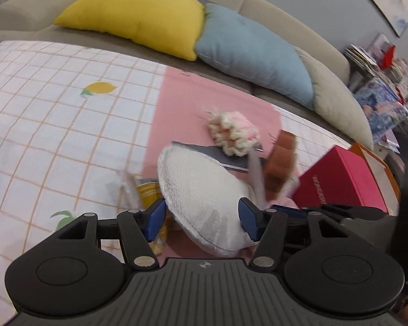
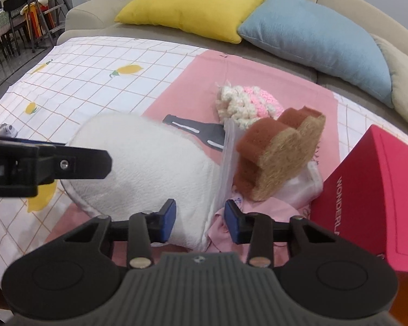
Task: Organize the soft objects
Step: 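Grasp the white round pad with the left tool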
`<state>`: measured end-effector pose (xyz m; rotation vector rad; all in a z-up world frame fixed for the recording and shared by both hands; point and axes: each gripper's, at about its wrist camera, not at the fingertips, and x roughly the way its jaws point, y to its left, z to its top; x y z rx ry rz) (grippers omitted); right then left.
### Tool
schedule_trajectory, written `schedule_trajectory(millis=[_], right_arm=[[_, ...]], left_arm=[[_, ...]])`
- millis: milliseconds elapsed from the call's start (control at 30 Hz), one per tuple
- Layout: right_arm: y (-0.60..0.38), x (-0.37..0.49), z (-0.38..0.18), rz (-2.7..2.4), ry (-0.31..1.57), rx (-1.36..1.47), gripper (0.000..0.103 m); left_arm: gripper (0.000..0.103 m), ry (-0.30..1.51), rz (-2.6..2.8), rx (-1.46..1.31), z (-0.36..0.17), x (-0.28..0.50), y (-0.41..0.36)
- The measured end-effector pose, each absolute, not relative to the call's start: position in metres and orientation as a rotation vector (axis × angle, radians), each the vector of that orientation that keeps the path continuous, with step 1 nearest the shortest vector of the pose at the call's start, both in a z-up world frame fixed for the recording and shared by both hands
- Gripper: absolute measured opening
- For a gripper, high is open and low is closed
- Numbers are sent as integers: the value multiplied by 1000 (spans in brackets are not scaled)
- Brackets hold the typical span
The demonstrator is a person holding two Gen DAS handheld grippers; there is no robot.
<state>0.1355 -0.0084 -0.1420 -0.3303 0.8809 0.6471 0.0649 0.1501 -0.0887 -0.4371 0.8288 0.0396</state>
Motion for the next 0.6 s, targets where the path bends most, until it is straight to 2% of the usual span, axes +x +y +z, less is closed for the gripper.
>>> schedule_trajectory(millis=[300, 367, 433, 500, 600], right_arm=[[-11, 136, -153, 673, 915, -316, 39], [-12, 136, -154, 677, 915, -312, 39], [-13, 137, -154, 680, 917, -308, 39], [-14, 136, -153, 684, 915, -309, 39], [-20, 132, -147, 688, 900, -313, 39]], left_arm=[[66, 881, 53, -391, -107, 95, 133], [58, 892, 25, -352, -108, 100, 122], [38, 912, 8, -309, -110, 105, 113], [28, 920, -4, -287, -112, 105, 107], [20, 909, 13, -264, -105, 100, 106]])
